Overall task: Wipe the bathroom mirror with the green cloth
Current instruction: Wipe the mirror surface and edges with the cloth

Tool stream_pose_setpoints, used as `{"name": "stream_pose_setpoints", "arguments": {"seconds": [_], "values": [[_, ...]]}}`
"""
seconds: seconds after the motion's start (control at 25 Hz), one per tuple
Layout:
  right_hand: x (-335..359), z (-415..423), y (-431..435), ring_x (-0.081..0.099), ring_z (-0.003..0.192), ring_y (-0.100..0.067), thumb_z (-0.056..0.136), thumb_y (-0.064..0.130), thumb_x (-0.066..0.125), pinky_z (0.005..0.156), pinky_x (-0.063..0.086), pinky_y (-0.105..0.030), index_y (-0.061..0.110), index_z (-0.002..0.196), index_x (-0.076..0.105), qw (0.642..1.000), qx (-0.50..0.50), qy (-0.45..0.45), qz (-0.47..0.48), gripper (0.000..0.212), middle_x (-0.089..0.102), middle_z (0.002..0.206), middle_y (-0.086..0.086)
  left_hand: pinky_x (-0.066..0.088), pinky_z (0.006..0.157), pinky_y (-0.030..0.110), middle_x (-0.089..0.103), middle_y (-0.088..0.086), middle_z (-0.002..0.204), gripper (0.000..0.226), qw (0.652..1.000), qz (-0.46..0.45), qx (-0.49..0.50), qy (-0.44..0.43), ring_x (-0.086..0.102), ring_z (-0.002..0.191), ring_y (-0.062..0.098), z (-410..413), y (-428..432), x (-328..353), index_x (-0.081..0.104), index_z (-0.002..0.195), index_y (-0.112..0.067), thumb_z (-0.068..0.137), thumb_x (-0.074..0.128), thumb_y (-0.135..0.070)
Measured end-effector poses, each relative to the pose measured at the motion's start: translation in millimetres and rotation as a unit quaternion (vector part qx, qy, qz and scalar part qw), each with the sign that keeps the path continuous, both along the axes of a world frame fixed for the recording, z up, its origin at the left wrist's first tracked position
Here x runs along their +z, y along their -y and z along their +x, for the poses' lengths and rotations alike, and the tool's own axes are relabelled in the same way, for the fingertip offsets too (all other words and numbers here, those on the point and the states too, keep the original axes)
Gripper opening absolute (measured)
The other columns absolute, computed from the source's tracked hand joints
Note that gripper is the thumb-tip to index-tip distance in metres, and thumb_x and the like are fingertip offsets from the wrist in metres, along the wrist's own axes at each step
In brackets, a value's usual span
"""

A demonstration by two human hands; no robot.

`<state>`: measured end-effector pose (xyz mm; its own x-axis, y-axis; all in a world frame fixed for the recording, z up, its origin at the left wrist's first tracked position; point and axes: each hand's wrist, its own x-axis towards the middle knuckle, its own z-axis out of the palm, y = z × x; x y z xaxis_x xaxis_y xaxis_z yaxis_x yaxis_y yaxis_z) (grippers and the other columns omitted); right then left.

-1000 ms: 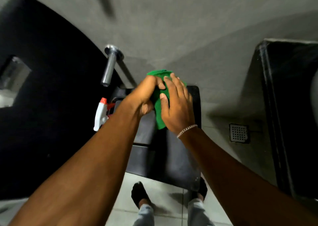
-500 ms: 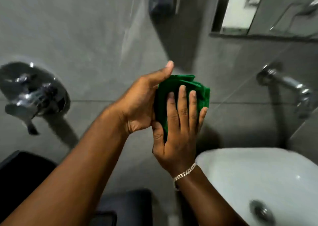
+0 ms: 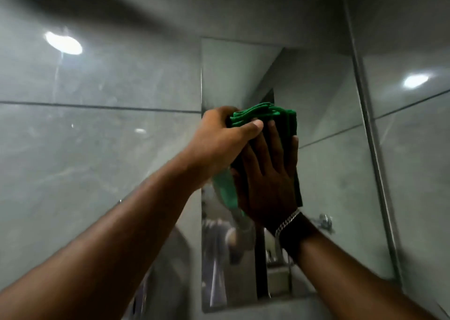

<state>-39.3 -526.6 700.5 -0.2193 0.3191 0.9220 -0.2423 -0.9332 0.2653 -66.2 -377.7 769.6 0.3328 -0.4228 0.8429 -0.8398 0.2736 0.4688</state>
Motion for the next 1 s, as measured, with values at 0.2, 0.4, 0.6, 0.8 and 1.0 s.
{"name": "stream_pose_setpoints", "arguments": {"seconds": [0.2, 0.4, 0.6, 0.8, 1.0], "values": [[128, 1, 24, 0.018, 0.149, -0.031, 0.100, 0.039, 0.033, 0.113, 0.020, -0.068, 0.020, 0.153, 0.008, 0.995, -0.036, 0.052, -0.080, 0.062, 0.016, 0.159, -0.007, 0.053, 0.066, 0.020, 0.069, 0.006, 0.083, 0.016, 0.986, -0.054, 0.071, 0.140, 0.066, 0.077, 0.015, 7, -7, 97, 0.065, 0.097, -0.009, 0.085, 0.064, -0.020], [199, 10, 24, 0.025, 0.148, -0.032, 0.099, 0.035, 0.042, 0.114, 0.023, -0.066, 0.016, 0.150, 0.029, 0.987, -0.053, 0.058, -0.139, 0.056, 0.029, 0.157, -0.011, 0.052, 0.095, 0.041, 0.070, 0.006, 0.114, 0.049, 0.962, -0.065, 0.148, 0.218, 0.064, 0.107, 0.018, 33, -22, 143, 0.061, 0.119, -0.019, 0.077, 0.055, -0.045], [240, 29, 25, 0.013, 0.151, -0.025, 0.097, 0.044, 0.032, 0.118, 0.015, -0.063, 0.030, 0.153, 0.013, 0.985, -0.125, -0.089, -0.084, 0.061, 0.015, 0.163, -0.003, 0.018, 0.117, 0.045, 0.036, 0.005, 0.155, 0.047, 0.884, -0.048, 0.384, 0.262, 0.020, 0.146, 0.025, 89, -34, 159, 0.047, 0.136, -0.024, 0.094, 0.041, -0.045], [246, 64, 42, -0.013, 0.150, -0.013, 0.094, 0.059, 0.014, 0.119, -0.009, -0.058, 0.055, 0.144, -0.013, 0.965, -0.087, -0.245, -0.021, 0.057, -0.015, 0.161, 0.017, -0.005, 0.120, 0.037, 0.005, 0.006, 0.163, 0.068, 0.795, 0.042, 0.506, 0.332, -0.002, 0.150, 0.018, 154, -42, 157, 0.015, 0.151, -0.015, 0.093, 0.021, -0.051], [269, 67, 44, -0.008, 0.151, -0.012, 0.092, 0.059, 0.021, 0.121, -0.004, -0.055, 0.052, 0.147, -0.001, 0.974, -0.033, -0.225, 0.013, 0.060, -0.007, 0.164, 0.016, -0.014, 0.119, 0.038, -0.017, 0.005, 0.160, 0.087, 0.741, 0.057, 0.565, 0.359, -0.020, 0.146, 0.021, 193, -35, 147, -0.014, 0.149, -0.016, 0.078, -0.006, -0.065]]}}
